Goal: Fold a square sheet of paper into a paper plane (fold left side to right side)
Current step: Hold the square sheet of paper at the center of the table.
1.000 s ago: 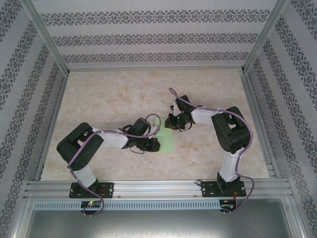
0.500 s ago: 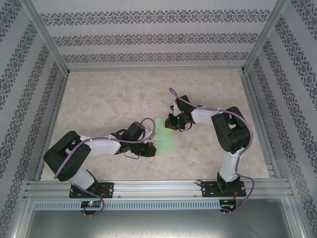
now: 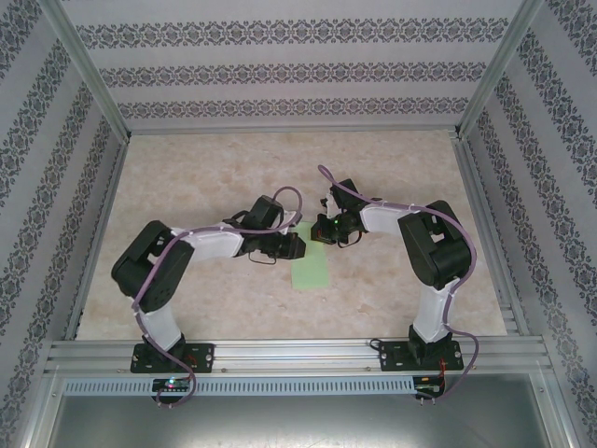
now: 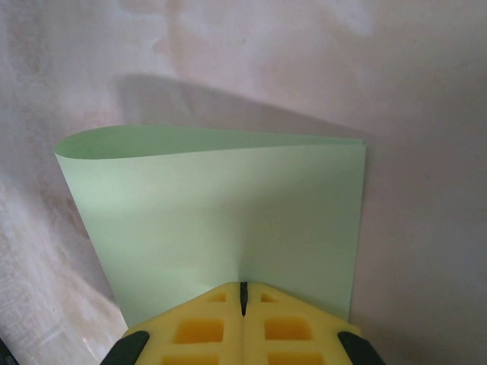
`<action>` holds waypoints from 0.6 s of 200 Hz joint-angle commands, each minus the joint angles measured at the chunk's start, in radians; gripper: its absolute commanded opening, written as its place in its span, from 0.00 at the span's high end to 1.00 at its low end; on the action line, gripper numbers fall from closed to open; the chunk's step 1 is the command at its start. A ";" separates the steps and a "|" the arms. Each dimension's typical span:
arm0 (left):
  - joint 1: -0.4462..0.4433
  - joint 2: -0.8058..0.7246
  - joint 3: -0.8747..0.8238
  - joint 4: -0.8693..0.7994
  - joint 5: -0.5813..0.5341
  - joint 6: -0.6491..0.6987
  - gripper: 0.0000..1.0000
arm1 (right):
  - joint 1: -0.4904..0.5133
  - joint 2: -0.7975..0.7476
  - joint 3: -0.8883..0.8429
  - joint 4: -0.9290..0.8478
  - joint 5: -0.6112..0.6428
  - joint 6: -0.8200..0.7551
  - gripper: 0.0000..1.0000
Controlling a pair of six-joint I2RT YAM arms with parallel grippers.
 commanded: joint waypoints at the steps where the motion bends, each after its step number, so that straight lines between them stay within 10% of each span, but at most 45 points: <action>1: 0.002 0.062 0.033 0.004 -0.001 0.033 0.85 | 0.008 0.021 -0.003 -0.081 0.079 -0.023 1.00; 80: -0.034 0.105 -0.015 -0.032 -0.086 0.036 0.85 | 0.000 -0.033 0.010 -0.026 0.042 -0.038 1.00; 120: -0.047 0.104 -0.047 -0.010 -0.098 0.015 0.85 | -0.011 -0.171 0.043 -0.065 0.080 -0.087 0.76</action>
